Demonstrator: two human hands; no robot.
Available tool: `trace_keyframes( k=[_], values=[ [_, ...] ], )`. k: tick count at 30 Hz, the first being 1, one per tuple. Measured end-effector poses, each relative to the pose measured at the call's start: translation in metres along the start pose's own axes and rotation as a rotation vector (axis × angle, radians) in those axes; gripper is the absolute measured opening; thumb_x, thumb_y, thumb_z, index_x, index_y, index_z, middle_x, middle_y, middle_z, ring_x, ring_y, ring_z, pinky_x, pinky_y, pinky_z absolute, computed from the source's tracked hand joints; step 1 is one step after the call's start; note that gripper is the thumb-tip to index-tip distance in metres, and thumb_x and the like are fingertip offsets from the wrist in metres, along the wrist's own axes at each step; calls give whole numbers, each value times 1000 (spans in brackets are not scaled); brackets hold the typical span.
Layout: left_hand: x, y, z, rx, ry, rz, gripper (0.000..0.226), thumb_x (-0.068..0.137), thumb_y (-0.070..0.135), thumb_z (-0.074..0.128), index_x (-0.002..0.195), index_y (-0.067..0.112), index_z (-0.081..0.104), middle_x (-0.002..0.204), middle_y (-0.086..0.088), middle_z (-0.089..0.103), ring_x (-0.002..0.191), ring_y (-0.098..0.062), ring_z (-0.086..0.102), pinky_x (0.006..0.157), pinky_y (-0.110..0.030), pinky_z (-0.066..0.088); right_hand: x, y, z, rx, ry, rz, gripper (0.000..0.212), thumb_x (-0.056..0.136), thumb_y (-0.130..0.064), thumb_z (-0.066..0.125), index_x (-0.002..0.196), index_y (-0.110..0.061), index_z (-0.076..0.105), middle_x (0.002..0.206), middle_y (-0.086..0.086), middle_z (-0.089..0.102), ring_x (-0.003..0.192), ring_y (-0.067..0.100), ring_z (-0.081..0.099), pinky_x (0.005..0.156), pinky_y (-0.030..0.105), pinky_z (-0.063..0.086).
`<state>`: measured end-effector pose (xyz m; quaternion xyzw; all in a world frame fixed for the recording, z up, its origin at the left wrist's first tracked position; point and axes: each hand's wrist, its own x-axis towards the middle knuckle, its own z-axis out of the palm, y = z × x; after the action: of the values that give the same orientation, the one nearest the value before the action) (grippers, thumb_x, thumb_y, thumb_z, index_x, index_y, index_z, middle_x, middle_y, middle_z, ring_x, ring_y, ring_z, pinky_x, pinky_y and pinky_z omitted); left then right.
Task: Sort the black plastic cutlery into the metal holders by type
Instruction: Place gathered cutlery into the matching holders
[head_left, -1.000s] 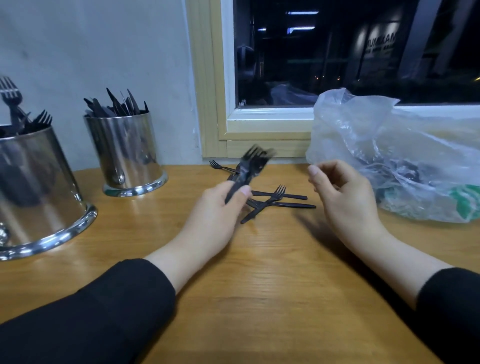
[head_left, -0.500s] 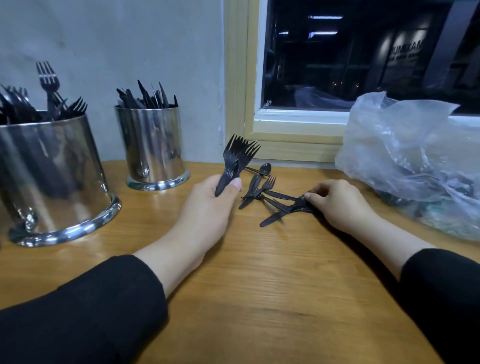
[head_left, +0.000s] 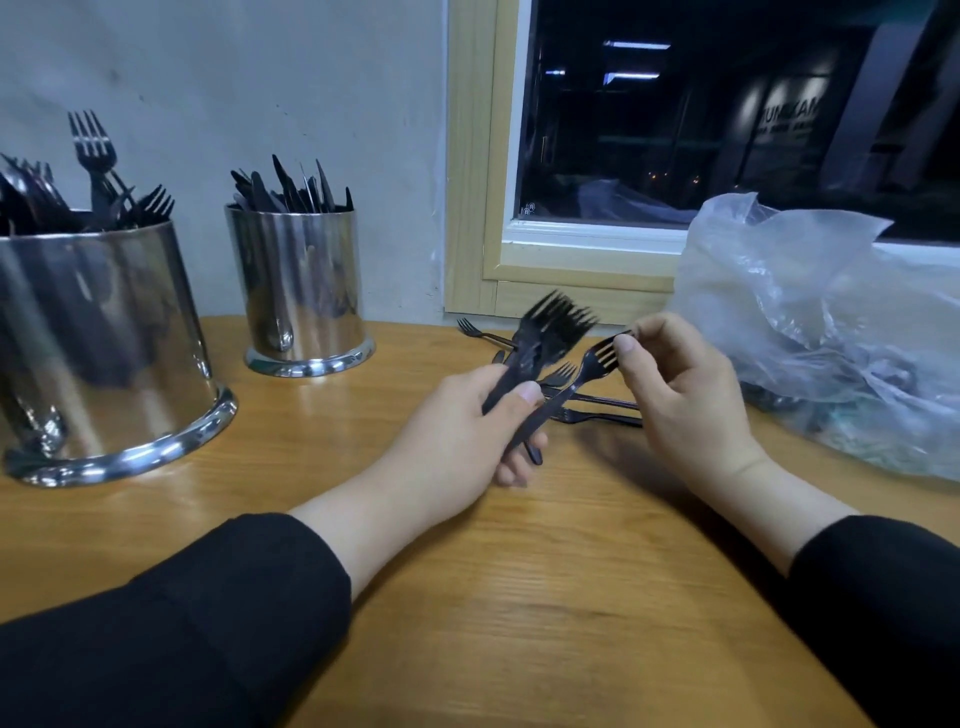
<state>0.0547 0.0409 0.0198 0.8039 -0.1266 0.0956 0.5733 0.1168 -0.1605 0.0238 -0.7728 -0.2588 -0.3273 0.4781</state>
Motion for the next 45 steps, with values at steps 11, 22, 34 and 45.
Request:
trace_keyframes(
  k=[11, 22, 34, 45],
  values=[
    [5, -5, -12, -288, 234, -180, 22, 105, 33, 56, 87, 20, 54, 68, 2, 41, 46, -8, 31, 41, -21, 29, -1, 22, 7, -584, -369, 59, 27, 103, -26, 52, 124, -19, 67, 114, 1, 64, 107, 25, 55, 88, 30, 39],
    [6, -6, -10, -263, 296, -195, 24, 105, 38, 55, 98, 16, 61, 64, 5, 48, 50, -13, 37, 43, -24, 31, -1, 14, 13, -737, -607, 45, 33, 101, -51, 44, 124, -36, 64, 105, -13, 40, 99, 14, 34, 83, 35, 26],
    [5, -4, -10, -269, 321, -167, 27, 105, 37, 55, 101, 11, 62, 68, 2, 47, 51, -11, 37, 45, -24, 32, -4, 11, 11, -575, -571, -86, 14, 92, -46, 64, 102, -36, 65, 107, -15, 52, 103, 16, 44, 86, 40, 36],
    [5, 0, -5, -316, 215, -109, 23, 107, 34, 51, 98, 17, 64, 89, -4, 78, 81, -22, 77, 79, -45, 64, 22, -40, 15, 225, 84, 159, 10, 92, -20, 72, 87, -17, 63, 71, 0, 65, 60, 3, 56, 59, 18, 45]
  ],
)
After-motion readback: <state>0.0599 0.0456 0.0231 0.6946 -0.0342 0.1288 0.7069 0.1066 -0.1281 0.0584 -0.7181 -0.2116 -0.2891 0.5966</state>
